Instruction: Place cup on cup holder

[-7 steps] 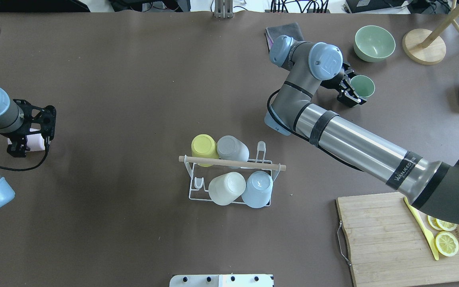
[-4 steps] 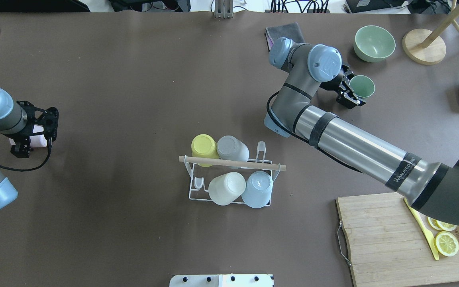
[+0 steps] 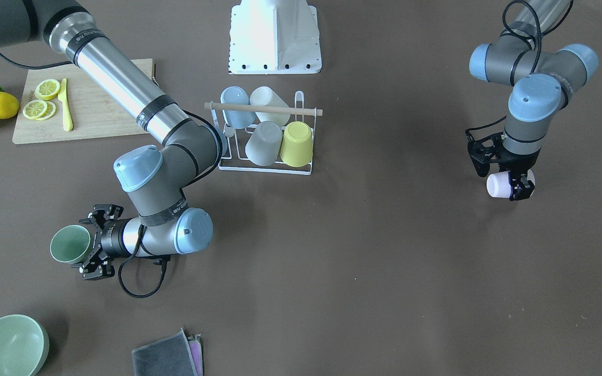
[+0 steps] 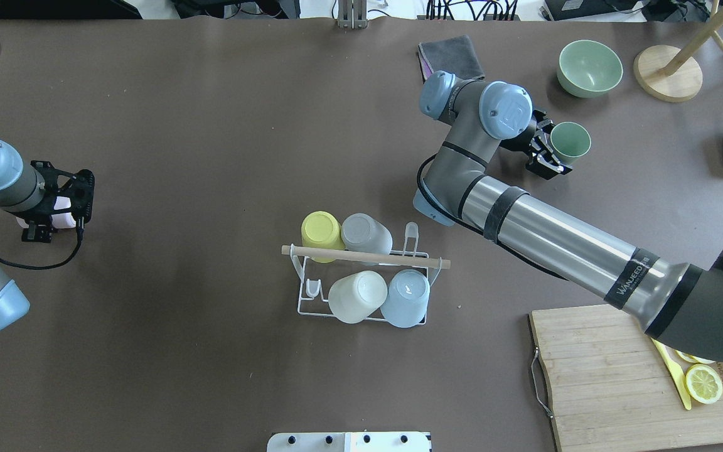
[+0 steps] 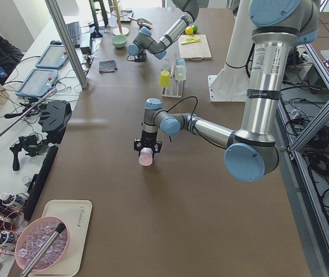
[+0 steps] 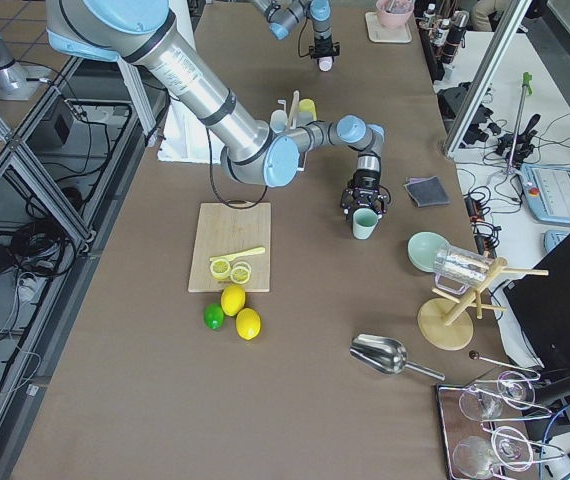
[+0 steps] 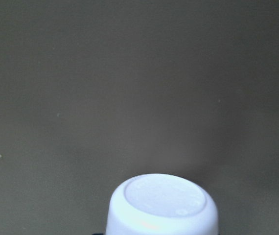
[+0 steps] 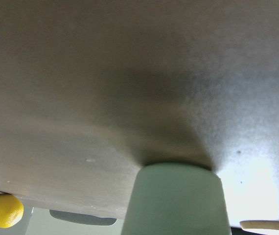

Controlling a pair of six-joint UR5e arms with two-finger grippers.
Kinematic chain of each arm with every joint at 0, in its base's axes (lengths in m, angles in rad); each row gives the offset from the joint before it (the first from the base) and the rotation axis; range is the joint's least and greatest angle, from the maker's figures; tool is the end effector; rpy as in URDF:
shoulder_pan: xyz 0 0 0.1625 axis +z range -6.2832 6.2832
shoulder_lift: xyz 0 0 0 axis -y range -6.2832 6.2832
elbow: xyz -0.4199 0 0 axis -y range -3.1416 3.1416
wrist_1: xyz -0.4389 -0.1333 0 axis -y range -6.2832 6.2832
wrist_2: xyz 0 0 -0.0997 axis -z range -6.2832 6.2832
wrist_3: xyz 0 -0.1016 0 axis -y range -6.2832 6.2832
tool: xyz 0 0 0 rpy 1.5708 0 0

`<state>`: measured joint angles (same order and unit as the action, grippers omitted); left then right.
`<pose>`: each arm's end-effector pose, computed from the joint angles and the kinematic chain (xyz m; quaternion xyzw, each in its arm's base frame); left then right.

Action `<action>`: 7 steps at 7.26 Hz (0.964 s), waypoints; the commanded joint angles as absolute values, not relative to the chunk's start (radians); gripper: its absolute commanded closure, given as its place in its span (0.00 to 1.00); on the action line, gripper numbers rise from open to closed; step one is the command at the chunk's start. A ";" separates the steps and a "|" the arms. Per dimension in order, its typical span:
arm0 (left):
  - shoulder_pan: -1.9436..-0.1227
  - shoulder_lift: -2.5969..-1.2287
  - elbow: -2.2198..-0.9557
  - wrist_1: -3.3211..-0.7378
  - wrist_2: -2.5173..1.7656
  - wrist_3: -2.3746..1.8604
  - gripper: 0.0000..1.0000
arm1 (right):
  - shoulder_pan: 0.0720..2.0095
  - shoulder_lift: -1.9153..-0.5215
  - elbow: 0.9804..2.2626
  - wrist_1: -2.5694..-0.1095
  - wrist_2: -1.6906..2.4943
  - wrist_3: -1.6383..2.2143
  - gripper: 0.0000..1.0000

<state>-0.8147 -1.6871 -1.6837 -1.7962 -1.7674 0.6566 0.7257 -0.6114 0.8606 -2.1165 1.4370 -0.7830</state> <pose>0.3356 -0.5212 0.5256 0.2192 0.1067 0.6461 0.7232 -0.5272 -0.6641 0.4207 -0.1453 0.0707 -0.7243 0.6703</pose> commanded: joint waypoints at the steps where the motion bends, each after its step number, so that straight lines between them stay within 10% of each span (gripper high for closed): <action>1: -0.853 -1.703 -1.690 -1.795 -1.769 0.669 0.67 | 0.721 -0.617 0.861 -2.115 1.430 -0.782 0.01; 4: -0.949 -1.736 -1.787 -1.772 -1.806 0.666 0.69 | 0.721 -0.617 0.861 -2.115 1.428 -0.782 0.29; 7: -0.980 -1.778 -1.819 -1.772 -1.760 0.657 0.69 | 0.724 -0.617 0.911 -2.153 1.430 -0.792 0.34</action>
<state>-0.9715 -1.7567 -1.8102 -1.7724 -1.7898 0.6584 0.7218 -0.6157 0.8792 -2.1280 1.4285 -0.7875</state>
